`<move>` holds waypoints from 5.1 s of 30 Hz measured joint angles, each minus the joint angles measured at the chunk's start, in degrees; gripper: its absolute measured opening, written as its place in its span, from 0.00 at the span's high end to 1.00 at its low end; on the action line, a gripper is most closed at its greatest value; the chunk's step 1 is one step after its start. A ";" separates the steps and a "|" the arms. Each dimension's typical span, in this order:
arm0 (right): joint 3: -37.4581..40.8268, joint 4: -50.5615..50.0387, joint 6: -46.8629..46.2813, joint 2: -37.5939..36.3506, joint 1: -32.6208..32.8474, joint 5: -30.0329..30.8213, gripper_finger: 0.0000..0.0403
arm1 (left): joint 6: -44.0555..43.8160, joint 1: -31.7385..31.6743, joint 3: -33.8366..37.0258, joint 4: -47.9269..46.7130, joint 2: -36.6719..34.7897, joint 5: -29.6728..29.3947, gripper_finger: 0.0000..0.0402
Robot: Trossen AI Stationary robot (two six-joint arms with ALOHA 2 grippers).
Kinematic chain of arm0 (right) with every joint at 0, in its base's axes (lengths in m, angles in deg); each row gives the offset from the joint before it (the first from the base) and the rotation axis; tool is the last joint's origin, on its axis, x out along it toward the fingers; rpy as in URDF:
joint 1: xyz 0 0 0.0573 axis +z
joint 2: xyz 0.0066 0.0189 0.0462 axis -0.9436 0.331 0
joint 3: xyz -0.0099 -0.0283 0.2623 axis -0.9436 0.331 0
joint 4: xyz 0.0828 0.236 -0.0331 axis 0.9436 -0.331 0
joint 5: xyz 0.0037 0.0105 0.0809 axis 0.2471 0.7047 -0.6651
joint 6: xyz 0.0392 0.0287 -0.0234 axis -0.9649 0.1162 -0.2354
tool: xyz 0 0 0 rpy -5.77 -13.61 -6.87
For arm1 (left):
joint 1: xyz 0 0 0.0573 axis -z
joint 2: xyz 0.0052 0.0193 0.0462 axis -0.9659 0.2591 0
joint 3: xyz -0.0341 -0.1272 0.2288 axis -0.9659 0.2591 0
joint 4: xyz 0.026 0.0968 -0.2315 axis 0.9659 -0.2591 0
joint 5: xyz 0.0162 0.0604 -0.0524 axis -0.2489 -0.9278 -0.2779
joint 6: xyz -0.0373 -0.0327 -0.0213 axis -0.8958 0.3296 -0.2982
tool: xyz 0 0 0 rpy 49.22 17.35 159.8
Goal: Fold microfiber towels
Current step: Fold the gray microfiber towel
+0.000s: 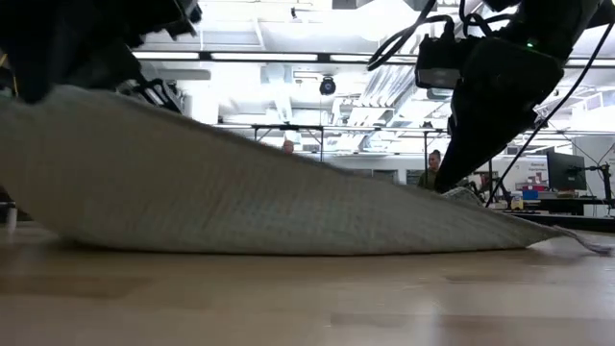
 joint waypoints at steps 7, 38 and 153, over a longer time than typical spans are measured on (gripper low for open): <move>0.00 0.72 -2.69 0.00 0.00 -3.21 0.73 | -1.47 2.87 -0.01 -0.05 0.00 -0.20 1.00; 0.00 3.85 -4.28 0.25 -0.04 -4.13 0.73 | -4.41 7.39 0.01 0.54 0.02 -1.98 0.84; -7.03 13.46 7.24 2.27 -38.49 -15.79 0.73 | -15.37 -9.83 -1.01 7.81 3.14 -50.32 0.84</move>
